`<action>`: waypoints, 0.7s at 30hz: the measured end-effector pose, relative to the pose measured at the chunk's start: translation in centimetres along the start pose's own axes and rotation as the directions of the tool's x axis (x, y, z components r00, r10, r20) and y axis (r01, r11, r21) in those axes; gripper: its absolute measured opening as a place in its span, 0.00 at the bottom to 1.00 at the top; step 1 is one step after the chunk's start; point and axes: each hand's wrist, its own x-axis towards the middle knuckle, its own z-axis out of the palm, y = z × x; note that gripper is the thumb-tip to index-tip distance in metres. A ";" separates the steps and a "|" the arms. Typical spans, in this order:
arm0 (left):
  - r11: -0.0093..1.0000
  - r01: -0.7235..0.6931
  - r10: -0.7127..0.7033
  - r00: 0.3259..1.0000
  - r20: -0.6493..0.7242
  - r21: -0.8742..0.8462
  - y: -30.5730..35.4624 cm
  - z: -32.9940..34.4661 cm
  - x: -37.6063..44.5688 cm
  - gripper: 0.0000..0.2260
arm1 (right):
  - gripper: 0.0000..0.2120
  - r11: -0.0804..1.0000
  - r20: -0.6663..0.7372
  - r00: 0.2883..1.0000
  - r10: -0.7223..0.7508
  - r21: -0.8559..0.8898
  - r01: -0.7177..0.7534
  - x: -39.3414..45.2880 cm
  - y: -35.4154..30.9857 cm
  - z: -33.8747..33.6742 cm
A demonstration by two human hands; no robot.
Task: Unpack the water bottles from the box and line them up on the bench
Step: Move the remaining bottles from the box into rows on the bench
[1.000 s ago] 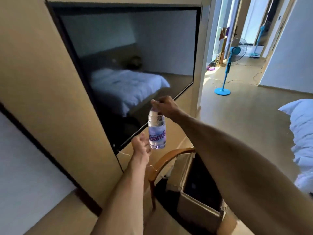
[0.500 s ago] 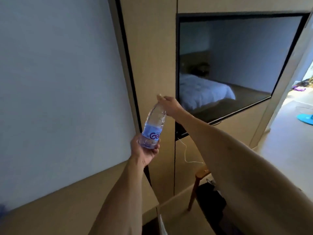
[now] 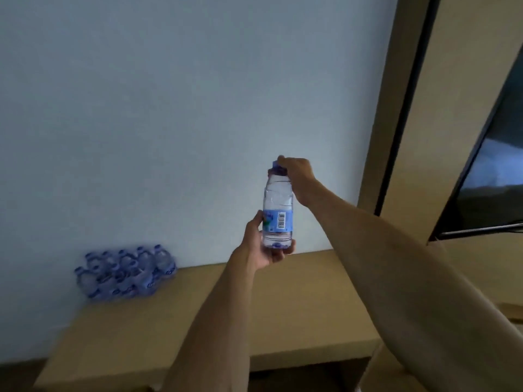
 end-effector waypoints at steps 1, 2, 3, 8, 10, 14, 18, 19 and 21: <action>0.999 -0.040 0.039 0.999 -0.030 -0.012 0.4 -1.8 -0.8 0.29 | 0.08 0.998 0.044 0.999 -0.008 -0.061 0.010 -0.2 0.3 2.2; 0.996 -0.086 0.084 0.995 -0.059 -0.037 0.8 -3.5 -1.5 0.28 | 0.08 0.988 0.095 0.995 -0.030 -0.147 0.044 -0.4 0.7 4.2; 0.989 -0.132 0.126 0.988 -0.091 -0.063 1.1 -5.0 -2.2 0.27 | 0.09 0.971 0.150 0.987 -0.054 -0.223 0.087 -0.5 1.1 6.0; 0.957 -0.278 0.258 0.947 -0.192 -0.085 2.4 -11.0 -5.5 0.23 | 0.17 0.902 0.306 0.951 0.036 -0.419 0.100 -1.6 3.6 13.5; 0.944 -0.320 0.305 0.939 -0.158 -0.080 2.5 -12.6 -6.5 0.26 | 0.14 0.914 0.347 0.932 0.101 -0.403 0.052 -1.9 4.6 15.5; 0.901 -0.431 0.423 0.899 -0.117 -0.055 3.5 -15.1 -7.8 0.42 | 0.16 0.929 0.403 0.898 0.179 -0.370 -0.020 -1.7 4.8 18.1; 0.892 -0.451 0.448 0.879 -0.165 0.017 4.8 -16.8 -8.1 0.43 | 0.13 0.954 0.485 0.865 0.128 -0.297 0.025 -1.3 4.9 19.4; 0.893 -0.450 0.439 0.875 -0.205 -0.005 4.9 -17.1 -8.1 0.39 | 0.13 0.958 0.508 0.854 0.113 -0.283 0.042 -1.3 5.0 19.5; 0.899 -0.417 0.352 0.870 -0.346 -0.135 4.8 -17.9 -8.1 0.28 | 0.13 0.963 0.551 0.831 0.081 -0.258 0.077 -1.0 4.8 20.0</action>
